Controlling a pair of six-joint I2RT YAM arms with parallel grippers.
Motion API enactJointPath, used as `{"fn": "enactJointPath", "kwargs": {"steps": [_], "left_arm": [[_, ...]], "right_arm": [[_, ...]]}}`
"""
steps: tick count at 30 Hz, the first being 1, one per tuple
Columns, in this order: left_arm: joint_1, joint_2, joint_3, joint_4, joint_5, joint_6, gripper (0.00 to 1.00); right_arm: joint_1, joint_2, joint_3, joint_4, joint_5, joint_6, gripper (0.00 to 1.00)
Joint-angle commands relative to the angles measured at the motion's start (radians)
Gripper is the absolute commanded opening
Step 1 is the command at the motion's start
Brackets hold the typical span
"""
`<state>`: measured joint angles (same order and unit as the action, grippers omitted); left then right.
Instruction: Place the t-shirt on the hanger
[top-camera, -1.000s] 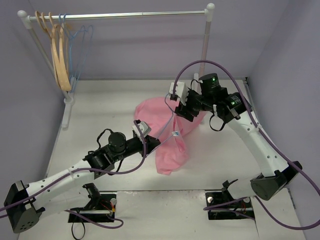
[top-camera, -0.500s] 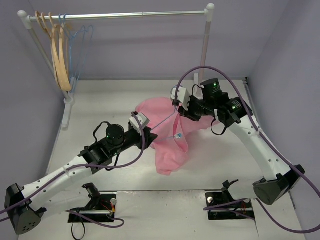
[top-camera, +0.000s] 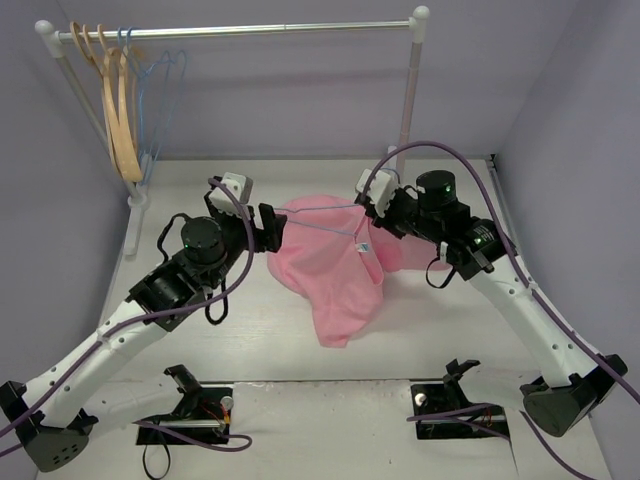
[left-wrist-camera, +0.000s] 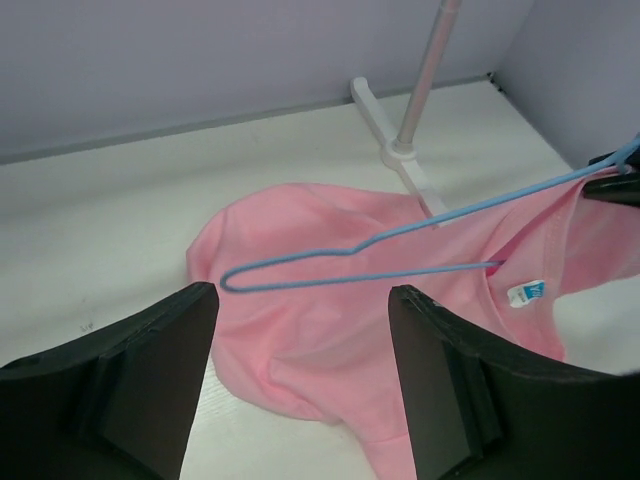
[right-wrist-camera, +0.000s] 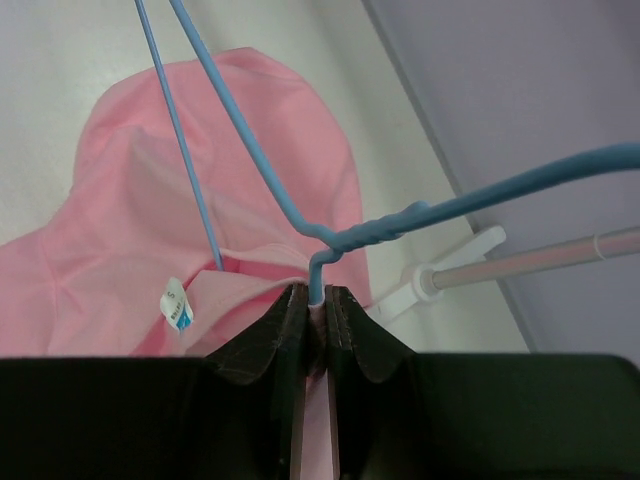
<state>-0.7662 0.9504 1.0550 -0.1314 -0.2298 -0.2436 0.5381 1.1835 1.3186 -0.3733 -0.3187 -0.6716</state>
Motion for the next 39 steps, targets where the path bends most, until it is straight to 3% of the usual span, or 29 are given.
{"fn": "enactJointPath", "kwargs": {"steps": [1, 7, 18, 24, 39], "left_arm": [[0.002, -0.022, 0.085, -0.056, -0.065, -0.120, 0.69], [-0.008, 0.034, 0.033, -0.071, 0.043, -0.414, 0.60], [-0.176, 0.287, 0.000, 0.068, -0.063, -0.775, 0.61], [-0.189, 0.359, 0.020, 0.151, -0.094, -0.841, 0.61], [-0.220, 0.573, 0.149, 0.162, -0.134, -0.876, 0.61]], "right_arm": [[0.003, -0.025, -0.013, 0.217, 0.101, 0.061, 0.00], [0.014, 0.008, -0.010, 0.338, 0.190, 0.193, 0.00], [0.121, 0.070, -0.002, 0.410, 0.388, 0.256, 0.00], [0.125, 0.056, -0.055, 0.473, 0.395, 0.302, 0.00], [0.132, 0.080, -0.076, 0.531, 0.398, 0.351, 0.00]]}}
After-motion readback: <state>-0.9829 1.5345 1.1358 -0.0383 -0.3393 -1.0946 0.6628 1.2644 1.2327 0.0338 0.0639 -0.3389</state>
